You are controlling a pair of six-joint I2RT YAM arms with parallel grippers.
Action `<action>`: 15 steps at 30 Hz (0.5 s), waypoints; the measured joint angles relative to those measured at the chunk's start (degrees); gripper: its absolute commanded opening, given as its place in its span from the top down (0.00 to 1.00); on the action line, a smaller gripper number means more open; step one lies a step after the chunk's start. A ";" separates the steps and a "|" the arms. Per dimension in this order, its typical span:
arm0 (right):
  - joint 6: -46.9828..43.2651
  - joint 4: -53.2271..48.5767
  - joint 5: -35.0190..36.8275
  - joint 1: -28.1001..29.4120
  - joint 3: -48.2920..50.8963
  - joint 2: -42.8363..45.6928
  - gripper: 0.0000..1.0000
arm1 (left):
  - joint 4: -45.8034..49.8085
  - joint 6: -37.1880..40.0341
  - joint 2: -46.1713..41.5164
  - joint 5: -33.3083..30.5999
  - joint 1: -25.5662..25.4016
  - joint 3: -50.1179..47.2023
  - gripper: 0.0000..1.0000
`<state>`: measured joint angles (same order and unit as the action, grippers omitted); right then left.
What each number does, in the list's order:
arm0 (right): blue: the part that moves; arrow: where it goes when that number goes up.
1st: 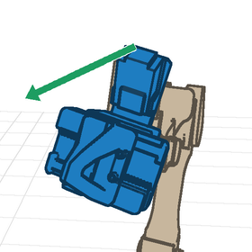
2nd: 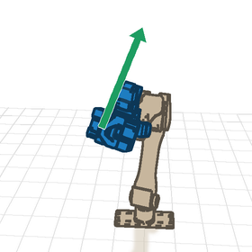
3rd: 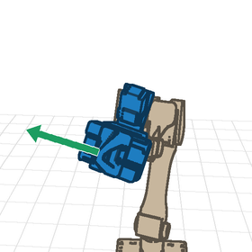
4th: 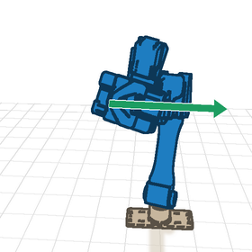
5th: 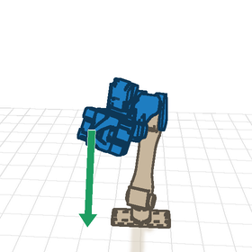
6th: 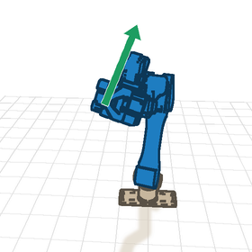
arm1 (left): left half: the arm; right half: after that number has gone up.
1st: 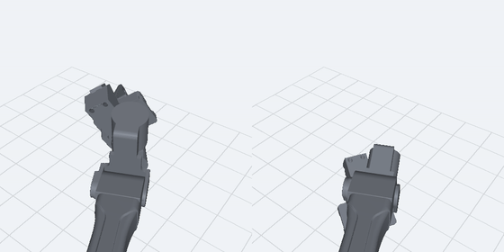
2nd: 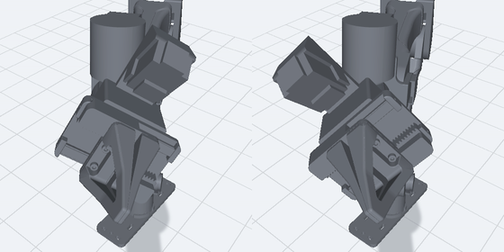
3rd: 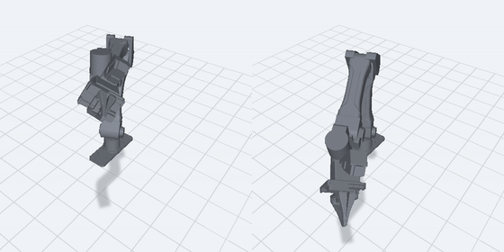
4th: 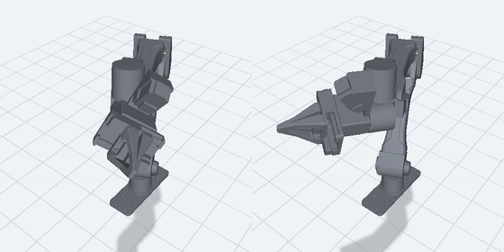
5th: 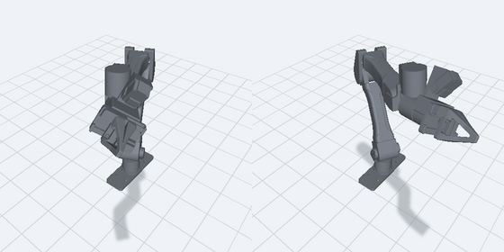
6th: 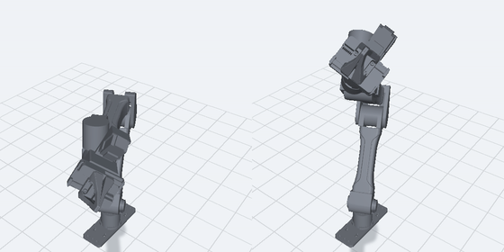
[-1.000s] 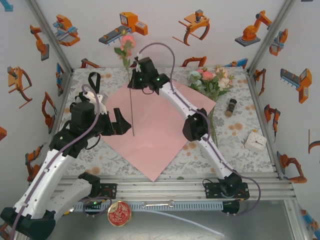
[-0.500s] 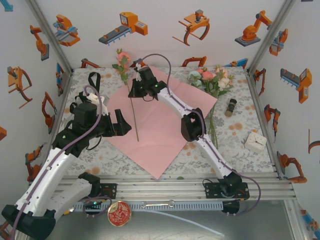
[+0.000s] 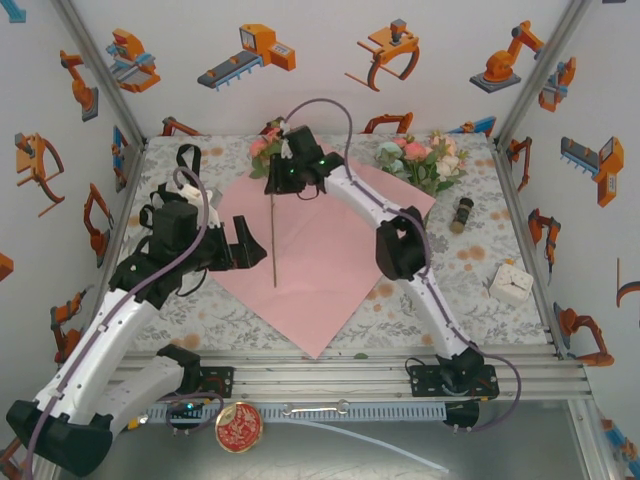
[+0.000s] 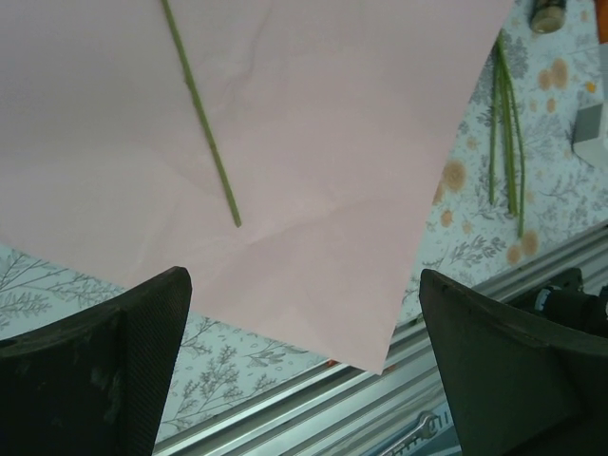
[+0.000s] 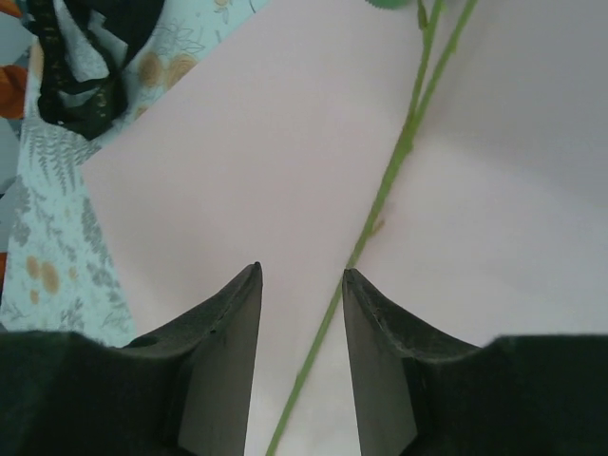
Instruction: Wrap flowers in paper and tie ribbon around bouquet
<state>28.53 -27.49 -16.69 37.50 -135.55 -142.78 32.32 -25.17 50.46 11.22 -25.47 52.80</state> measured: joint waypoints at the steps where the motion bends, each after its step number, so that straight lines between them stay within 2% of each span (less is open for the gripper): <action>1: -0.44 -0.20 0.83 -0.37 3.06 4.02 0.58 | -1.03 -0.11 0.24 1.40 0.00 0.00 0.03; 5: -2.99 0.72 5.14 -3.74 17.77 24.28 0.57 | -7.10 -1.25 2.10 8.83 -0.35 -0.09 0.03; 9: -4.44 2.34 11.69 -11.52 32.94 42.47 0.56 | -12.98 -1.55 4.22 14.43 -3.15 -0.37 0.03; 12: -4.59 2.78 16.31 -18.69 43.63 50.58 0.56 | -15.76 -1.46 5.31 17.11 -5.90 -0.39 0.03; 15: -5.11 2.47 19.30 -25.35 55.23 54.49 0.56 | -17.44 -1.25 6.16 18.49 -8.26 -0.37 0.03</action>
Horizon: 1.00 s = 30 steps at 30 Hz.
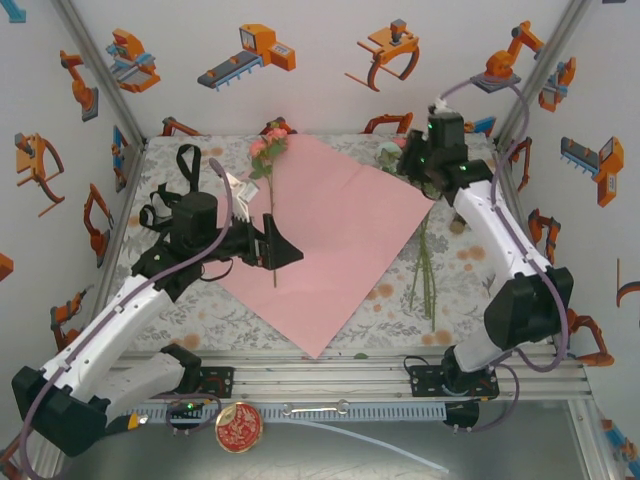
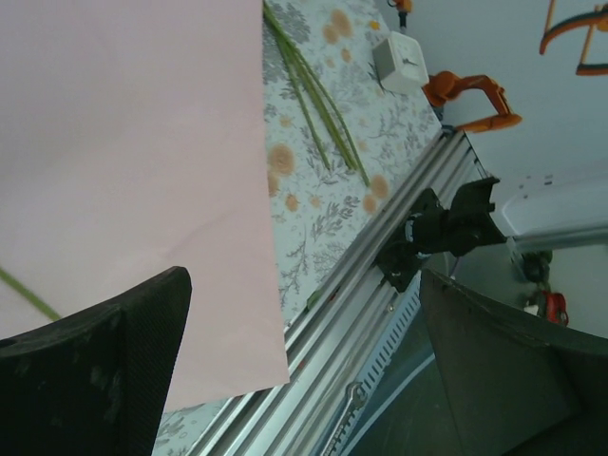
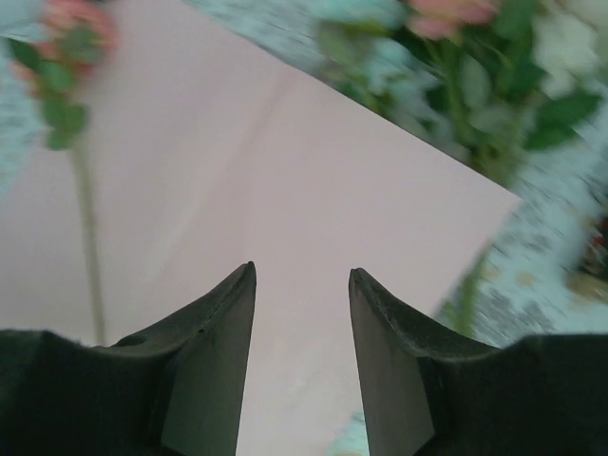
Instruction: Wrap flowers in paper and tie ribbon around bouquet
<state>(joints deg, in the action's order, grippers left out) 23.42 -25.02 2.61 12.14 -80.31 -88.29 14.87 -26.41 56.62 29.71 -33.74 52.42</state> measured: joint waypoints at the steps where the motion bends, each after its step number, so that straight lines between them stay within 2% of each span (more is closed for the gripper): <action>1: -0.61 -0.48 0.70 -1.73 3.41 0.28 0.56 | -0.35 0.09 0.28 0.13 -0.63 0.00 0.03; 5: -5.88 -3.37 2.93 -5.27 12.63 -0.79 0.57 | -1.07 0.20 1.40 -0.02 -1.49 0.00 0.03; 10: -14.38 -4.50 1.46 -5.05 14.01 -5.27 0.61 | -1.11 0.20 2.86 -0.66 -1.51 0.00 0.03; 12: -16.72 -4.26 0.90 -5.01 13.86 -7.82 0.63 | -1.11 0.20 2.95 -1.25 -1.57 0.00 0.03; 15: -19.45 -4.24 0.15 -4.98 12.87 -11.98 0.72 | -1.03 0.20 2.93 -2.01 -1.60 0.00 0.03; 25: -22.21 -3.89 -2.73 -4.37 4.44 -20.63 0.71 | 0.11 0.39 2.80 -5.07 -1.60 -0.02 0.03; 30: -22.23 -4.09 -3.50 -4.22 2.40 -23.54 0.75 | 0.24 0.44 2.82 -5.97 -1.60 -0.02 0.03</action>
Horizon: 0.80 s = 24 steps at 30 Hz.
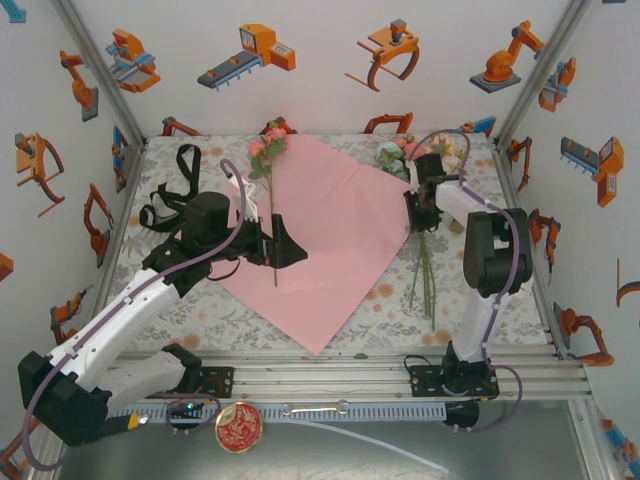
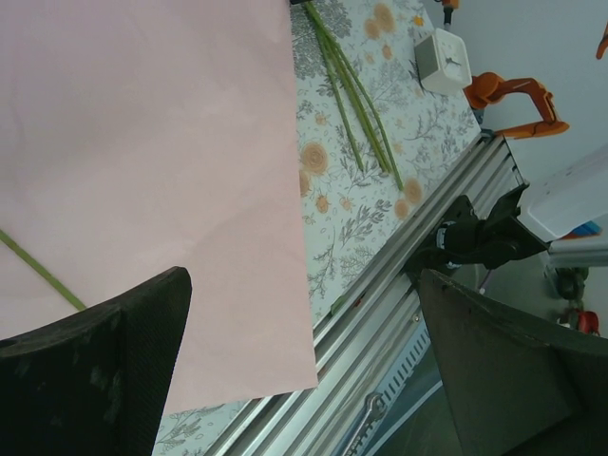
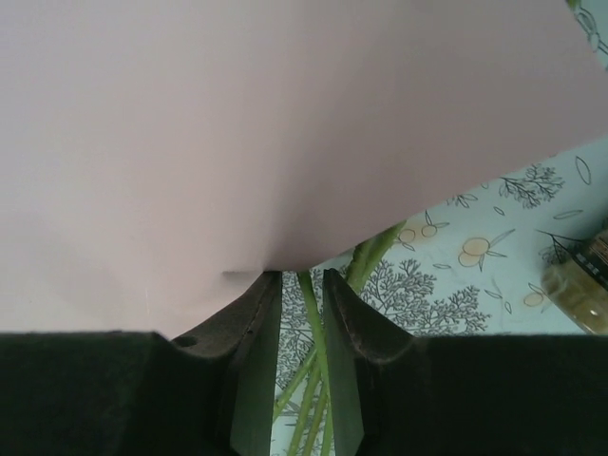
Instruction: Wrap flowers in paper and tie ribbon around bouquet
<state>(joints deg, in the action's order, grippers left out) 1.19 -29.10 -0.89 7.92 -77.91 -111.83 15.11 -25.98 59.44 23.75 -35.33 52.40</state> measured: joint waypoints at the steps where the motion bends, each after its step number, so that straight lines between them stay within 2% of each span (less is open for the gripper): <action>1: 0.00 -0.04 -0.15 0.00 -0.24 -0.50 0.75 | 0.07 0.02 0.00 -0.17 0.00 0.00 0.03; 3: 0.02 -0.07 -0.39 0.00 -0.46 -1.42 0.76 | 0.31 0.22 0.00 -0.42 0.00 0.00 0.03; 7: -0.37 -0.28 -0.50 0.00 -0.72 -1.55 0.90 | 0.68 0.46 0.00 -0.83 0.00 0.00 0.03; 11: -0.48 -1.07 1.09 0.11 -0.70 -1.03 0.95 | 0.98 0.68 0.00 -1.36 0.00 0.00 0.03; 20: -0.85 -3.72 8.44 0.15 -0.72 8.09 0.97 | 1.27 0.92 0.00 -1.95 -0.02 0.00 0.03; 24: -1.07 -5.16 12.94 0.15 -2.78 8.83 1.00 | 1.40 0.92 -0.02 -2.29 0.00 0.00 0.03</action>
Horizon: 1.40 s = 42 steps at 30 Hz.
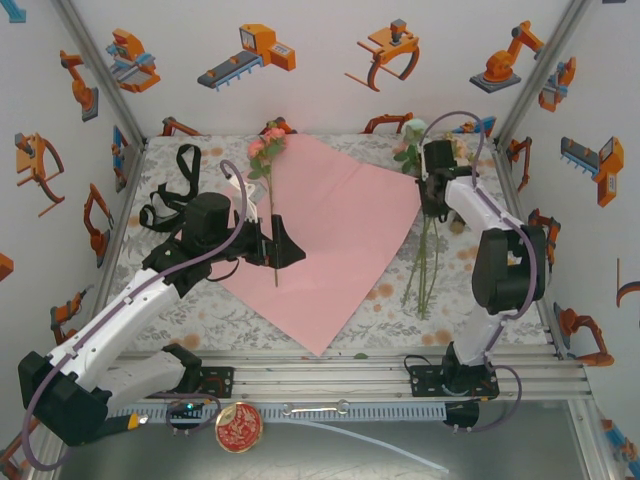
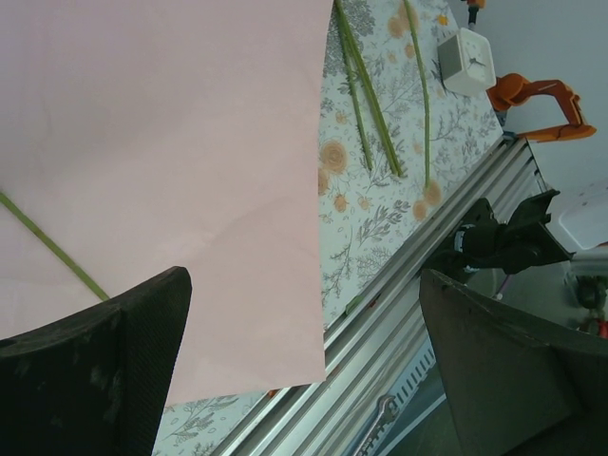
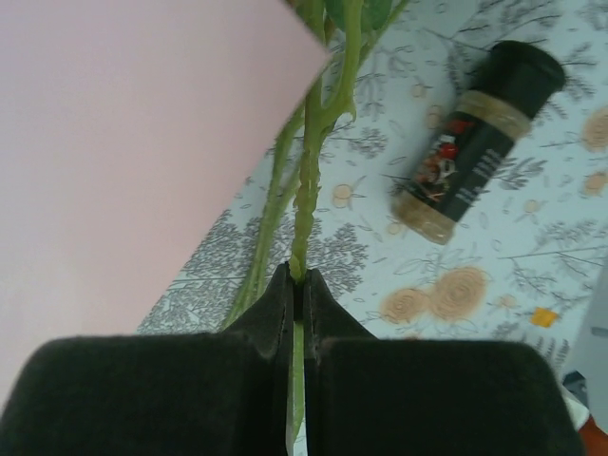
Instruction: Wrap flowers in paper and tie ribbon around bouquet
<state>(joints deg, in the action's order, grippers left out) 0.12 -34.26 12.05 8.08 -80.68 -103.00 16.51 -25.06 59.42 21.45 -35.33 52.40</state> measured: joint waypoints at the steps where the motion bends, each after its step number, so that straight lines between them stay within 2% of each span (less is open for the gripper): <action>1: 0.00 -0.63 1.51 0.00 -0.68 -0.07 1.00 | 0.22 0.00 -0.07 -0.09 0.00 0.00 0.03; 5: 0.11 -3.02 7.21 -0.04 -3.23 0.28 1.00 | 1.75 0.11 -0.90 -2.01 -0.02 0.00 0.03; 8: 1.55 -4.26 6.67 -0.13 -4.09 2.93 1.00 | 4.35 -0.15 -1.75 -7.13 -0.22 0.17 0.03; 13: 11.91 -0.83 -8.20 1.11 -4.31 10.91 1.00 | 7.34 -1.57 -4.52 -16.79 0.44 -0.50 0.03; 17: 19.08 4.85 -14.82 9.42 -8.20 9.29 1.00 | 7.91 -2.97 -9.51 -21.42 1.75 -2.47 0.03; 22: 23.34 9.81 -18.91 20.63 -19.39 -4.46 1.00 | 9.92 -3.93 -12.90 -24.09 3.82 -2.73 0.03; 26: 23.50 9.05 -19.76 25.03 -32.94 -18.67 1.00 | 11.63 -4.31 -14.21 -24.39 4.76 -3.39 0.03; 35: 23.47 3.10 -21.75 28.02 -64.50 -45.51 1.00 | 13.31 -4.96 -14.38 -22.86 5.73 -4.55 0.03; 37: 23.47 2.73 -21.68 28.06 -67.56 -48.85 1.00 | 13.51 -4.96 -14.40 -22.86 5.81 -4.55 0.03; 42: 24.98 2.97 -22.62 28.04 -67.78 -52.22 0.98 | 13.92 -5.18 -14.38 -22.86 6.14 -4.57 0.03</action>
<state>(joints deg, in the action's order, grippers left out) 25.10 -31.29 -10.57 36.12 -148.46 -155.22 30.44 -30.24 45.04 -1.41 -29.19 47.83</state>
